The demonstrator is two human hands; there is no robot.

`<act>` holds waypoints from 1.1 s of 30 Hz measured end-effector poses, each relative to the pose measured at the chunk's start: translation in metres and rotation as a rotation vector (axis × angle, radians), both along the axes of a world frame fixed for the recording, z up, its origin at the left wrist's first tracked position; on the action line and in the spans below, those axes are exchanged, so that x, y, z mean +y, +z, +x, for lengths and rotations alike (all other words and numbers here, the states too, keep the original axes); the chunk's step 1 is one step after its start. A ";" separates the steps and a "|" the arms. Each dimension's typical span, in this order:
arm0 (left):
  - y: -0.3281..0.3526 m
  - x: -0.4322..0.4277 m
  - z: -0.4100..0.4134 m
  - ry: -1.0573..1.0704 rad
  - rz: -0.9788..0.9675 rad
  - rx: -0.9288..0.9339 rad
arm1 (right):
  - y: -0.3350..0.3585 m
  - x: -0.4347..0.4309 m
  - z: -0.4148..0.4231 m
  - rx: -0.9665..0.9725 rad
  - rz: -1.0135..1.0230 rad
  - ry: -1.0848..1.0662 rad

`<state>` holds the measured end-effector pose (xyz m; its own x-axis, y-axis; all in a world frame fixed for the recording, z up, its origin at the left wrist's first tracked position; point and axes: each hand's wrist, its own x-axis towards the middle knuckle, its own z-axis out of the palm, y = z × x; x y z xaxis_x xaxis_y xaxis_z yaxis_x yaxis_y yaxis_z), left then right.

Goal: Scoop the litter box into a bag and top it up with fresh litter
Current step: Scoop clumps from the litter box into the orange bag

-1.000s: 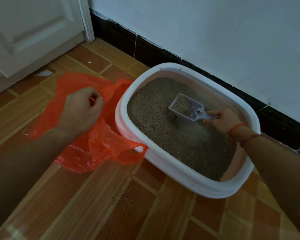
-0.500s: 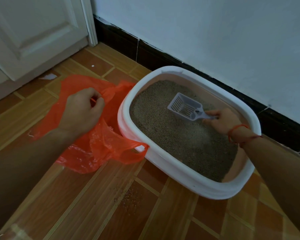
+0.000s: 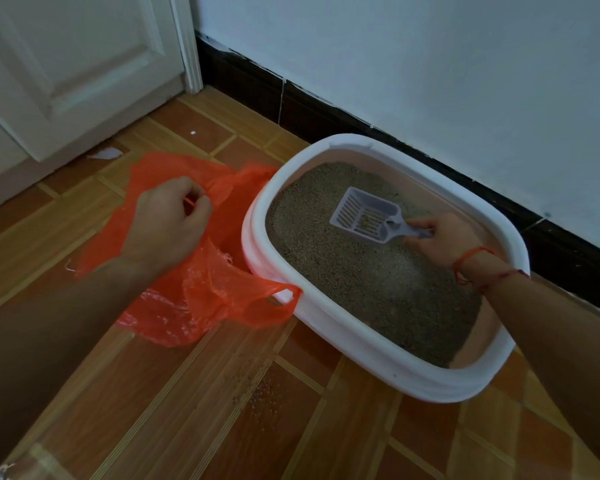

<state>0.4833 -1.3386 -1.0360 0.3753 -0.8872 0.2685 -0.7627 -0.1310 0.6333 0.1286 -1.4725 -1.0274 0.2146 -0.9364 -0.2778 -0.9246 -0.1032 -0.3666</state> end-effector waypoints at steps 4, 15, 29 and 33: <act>0.000 0.001 0.003 0.006 0.003 -0.007 | 0.007 0.003 0.015 -0.054 -0.025 0.088; 0.009 0.011 0.010 0.048 0.000 0.028 | 0.047 0.006 0.087 -0.046 -0.059 0.407; 0.008 0.024 0.041 0.119 -0.059 0.035 | 0.057 0.025 0.217 0.334 -0.278 0.744; 0.006 0.026 0.045 0.117 -0.058 0.044 | 0.052 0.039 0.243 0.386 -0.342 0.754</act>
